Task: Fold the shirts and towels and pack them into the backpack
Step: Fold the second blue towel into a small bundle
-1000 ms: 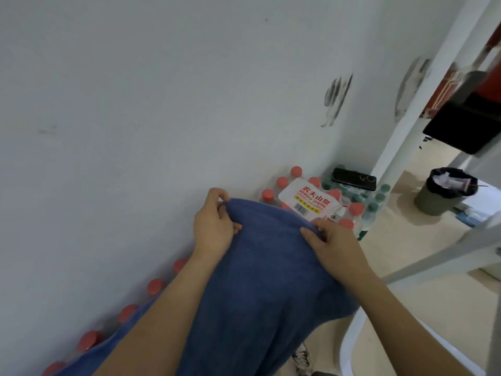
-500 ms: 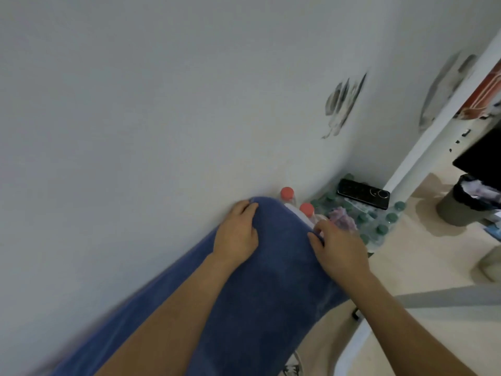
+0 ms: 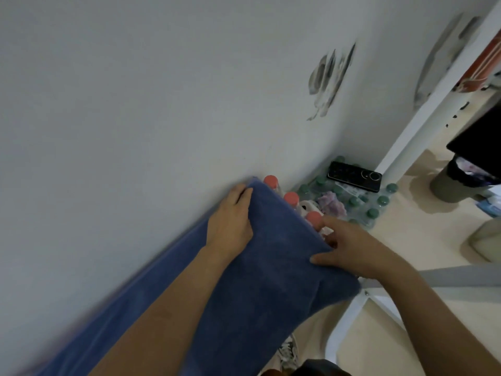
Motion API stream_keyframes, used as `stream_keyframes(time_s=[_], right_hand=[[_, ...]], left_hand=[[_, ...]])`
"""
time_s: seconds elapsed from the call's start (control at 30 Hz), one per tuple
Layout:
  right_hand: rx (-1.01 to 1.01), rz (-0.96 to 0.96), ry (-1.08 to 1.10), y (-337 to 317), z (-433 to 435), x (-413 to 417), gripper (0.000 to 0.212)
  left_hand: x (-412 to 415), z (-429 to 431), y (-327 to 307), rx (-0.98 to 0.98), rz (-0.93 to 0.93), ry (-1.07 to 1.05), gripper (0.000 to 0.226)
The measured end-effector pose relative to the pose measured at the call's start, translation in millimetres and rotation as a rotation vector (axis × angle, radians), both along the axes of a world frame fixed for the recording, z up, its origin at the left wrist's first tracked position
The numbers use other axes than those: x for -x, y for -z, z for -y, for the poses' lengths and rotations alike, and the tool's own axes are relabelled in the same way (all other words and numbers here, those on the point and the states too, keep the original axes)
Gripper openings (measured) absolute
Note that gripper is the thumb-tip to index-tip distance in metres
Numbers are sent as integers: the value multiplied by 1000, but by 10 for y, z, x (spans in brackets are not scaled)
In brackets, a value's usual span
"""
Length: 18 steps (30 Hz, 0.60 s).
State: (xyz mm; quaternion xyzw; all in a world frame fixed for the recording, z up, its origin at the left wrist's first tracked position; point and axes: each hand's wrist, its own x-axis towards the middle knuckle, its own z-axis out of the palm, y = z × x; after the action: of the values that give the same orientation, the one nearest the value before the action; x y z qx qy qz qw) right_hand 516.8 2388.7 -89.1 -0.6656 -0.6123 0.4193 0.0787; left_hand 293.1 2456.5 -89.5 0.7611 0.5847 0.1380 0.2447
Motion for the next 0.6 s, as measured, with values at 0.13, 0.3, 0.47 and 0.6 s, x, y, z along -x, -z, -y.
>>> stream_keyframes(time_s=[0.13,0.3,0.47,0.6], right_hand=[[-37,185,59,-43,17,-114,20],[-382,531,165,45,174,-30,23],[-648,390,10,303,308,288,44],[-498,451,-208,505,383,398,61]], left_hand=[[8,-46,130,-59,-199,23,63],[-58,-5,62,-155,-309,74,68],[-137,379,245,-57,-428,287,69],[-134,386,332,-39,-463,296,72]])
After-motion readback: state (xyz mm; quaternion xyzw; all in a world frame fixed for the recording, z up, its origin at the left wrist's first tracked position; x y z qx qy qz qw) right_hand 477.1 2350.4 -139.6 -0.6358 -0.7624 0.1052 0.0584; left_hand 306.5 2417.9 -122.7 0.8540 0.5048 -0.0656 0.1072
